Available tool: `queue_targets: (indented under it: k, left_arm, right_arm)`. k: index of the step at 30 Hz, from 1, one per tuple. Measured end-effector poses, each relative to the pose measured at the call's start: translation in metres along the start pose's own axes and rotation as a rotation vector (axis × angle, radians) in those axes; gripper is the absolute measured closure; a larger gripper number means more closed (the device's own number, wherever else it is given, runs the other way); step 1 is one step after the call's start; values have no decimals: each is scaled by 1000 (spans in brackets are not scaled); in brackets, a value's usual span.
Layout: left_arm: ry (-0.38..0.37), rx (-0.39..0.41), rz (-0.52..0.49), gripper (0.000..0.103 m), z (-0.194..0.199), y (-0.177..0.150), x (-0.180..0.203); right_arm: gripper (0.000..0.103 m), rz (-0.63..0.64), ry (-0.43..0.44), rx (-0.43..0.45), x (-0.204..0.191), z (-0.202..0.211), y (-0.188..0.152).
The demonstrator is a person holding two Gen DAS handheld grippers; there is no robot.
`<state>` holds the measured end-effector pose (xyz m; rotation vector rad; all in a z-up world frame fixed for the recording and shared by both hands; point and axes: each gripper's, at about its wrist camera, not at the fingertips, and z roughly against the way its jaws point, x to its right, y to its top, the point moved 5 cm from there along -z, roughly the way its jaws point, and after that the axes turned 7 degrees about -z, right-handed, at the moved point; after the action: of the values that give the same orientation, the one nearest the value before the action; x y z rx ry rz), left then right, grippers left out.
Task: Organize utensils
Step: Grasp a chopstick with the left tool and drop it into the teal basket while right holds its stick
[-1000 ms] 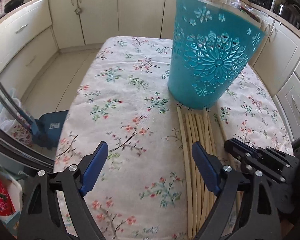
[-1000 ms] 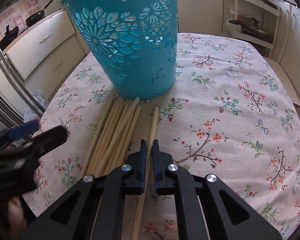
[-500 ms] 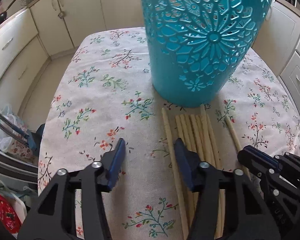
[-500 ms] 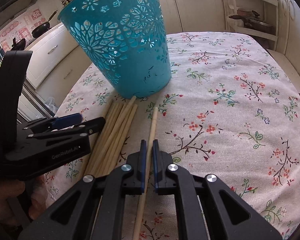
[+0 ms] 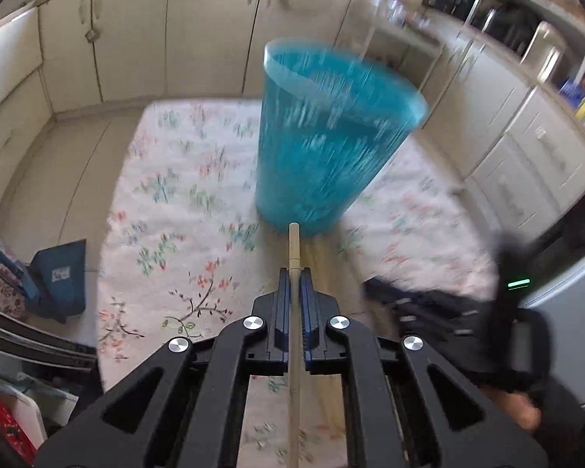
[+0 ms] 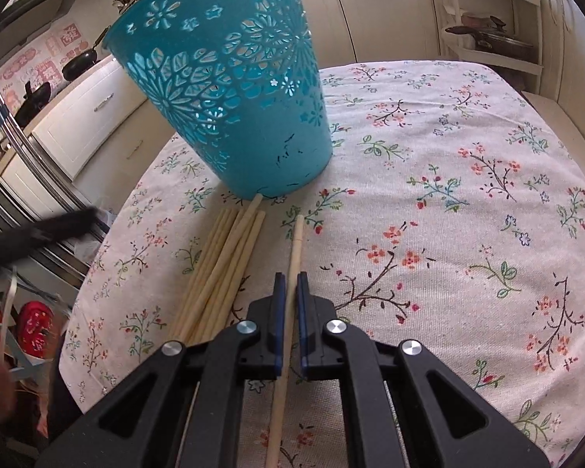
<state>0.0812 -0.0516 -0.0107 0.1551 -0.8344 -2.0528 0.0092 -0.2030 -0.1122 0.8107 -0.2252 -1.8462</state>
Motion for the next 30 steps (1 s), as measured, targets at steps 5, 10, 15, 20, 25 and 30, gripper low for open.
queue_targets:
  k: [5,10,15,20,25,30]
  left_arm:
    - [-46,289,-25,98,83,79,14]
    - [-28,547,-28,98,84,152,34]
    - [102,677,-14,98,52,184,34]
    - [159,672,39,98,7,179,20]
    - [176,610,38,98,-22,170,9]
    - [183,515,26,98,-39,153,2]
  right_arm:
    - [97,-5,5,2,2,-1,2]
    - [97,-12,13,2,2,-1,3]
    - [97,-8,14,3,3,0,1]
    - [97,-8,18,2,3,1,1]
    - [97,-7,16,2,4,1,1]
    - [97,-4,13,4,3,1,1]
